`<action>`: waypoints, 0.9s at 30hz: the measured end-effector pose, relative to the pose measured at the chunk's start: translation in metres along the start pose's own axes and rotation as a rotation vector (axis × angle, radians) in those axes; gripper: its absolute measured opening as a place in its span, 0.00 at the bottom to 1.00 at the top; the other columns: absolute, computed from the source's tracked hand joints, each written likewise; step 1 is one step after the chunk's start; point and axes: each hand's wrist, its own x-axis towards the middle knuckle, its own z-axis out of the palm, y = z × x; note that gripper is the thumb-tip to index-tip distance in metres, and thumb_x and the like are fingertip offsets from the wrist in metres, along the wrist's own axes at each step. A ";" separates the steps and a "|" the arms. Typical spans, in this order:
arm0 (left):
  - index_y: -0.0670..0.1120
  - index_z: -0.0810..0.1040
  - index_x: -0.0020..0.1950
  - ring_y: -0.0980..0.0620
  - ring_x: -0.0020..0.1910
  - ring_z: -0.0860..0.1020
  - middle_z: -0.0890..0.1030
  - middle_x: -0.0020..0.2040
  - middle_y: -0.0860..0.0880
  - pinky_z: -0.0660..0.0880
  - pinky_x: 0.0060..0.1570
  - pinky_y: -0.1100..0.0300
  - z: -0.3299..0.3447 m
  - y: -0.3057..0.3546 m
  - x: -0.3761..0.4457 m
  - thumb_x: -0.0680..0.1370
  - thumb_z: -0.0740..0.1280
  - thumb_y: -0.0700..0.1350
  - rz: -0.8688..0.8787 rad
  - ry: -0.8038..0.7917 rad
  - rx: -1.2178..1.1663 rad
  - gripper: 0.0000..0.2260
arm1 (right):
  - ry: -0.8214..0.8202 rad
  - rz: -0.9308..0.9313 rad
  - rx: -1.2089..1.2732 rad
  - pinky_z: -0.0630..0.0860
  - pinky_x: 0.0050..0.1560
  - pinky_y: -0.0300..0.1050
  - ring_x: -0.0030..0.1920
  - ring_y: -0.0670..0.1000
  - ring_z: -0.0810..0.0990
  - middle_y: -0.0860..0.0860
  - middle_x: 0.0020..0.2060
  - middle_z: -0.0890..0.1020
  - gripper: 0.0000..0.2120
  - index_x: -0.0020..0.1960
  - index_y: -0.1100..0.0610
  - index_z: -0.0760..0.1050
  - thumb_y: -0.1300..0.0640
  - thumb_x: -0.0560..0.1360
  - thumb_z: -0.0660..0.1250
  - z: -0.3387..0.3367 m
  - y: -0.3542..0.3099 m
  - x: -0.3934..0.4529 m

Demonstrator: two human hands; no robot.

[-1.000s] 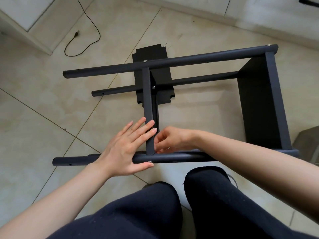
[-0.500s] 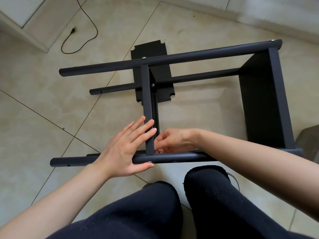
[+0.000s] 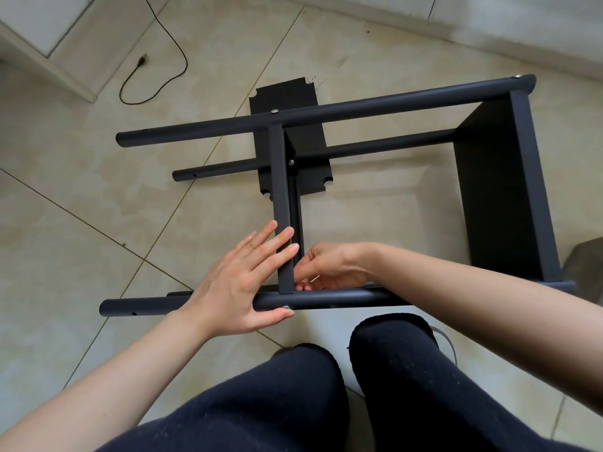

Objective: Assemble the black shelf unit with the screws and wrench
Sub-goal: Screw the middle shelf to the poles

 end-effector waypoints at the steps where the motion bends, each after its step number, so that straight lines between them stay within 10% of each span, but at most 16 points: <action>1: 0.47 0.61 0.81 0.46 0.82 0.52 0.56 0.83 0.50 0.52 0.79 0.52 0.000 0.000 0.000 0.76 0.66 0.66 0.000 0.001 -0.001 0.39 | 0.006 0.014 -0.019 0.74 0.27 0.38 0.28 0.47 0.74 0.54 0.30 0.75 0.10 0.39 0.62 0.76 0.62 0.79 0.66 0.001 -0.001 0.000; 27: 0.46 0.66 0.78 0.45 0.81 0.54 0.60 0.81 0.48 0.57 0.78 0.46 0.001 0.000 0.000 0.75 0.67 0.66 0.016 0.035 0.027 0.38 | -0.041 0.077 0.094 0.75 0.34 0.36 0.28 0.45 0.76 0.50 0.28 0.79 0.12 0.37 0.60 0.78 0.65 0.79 0.64 -0.009 0.001 0.005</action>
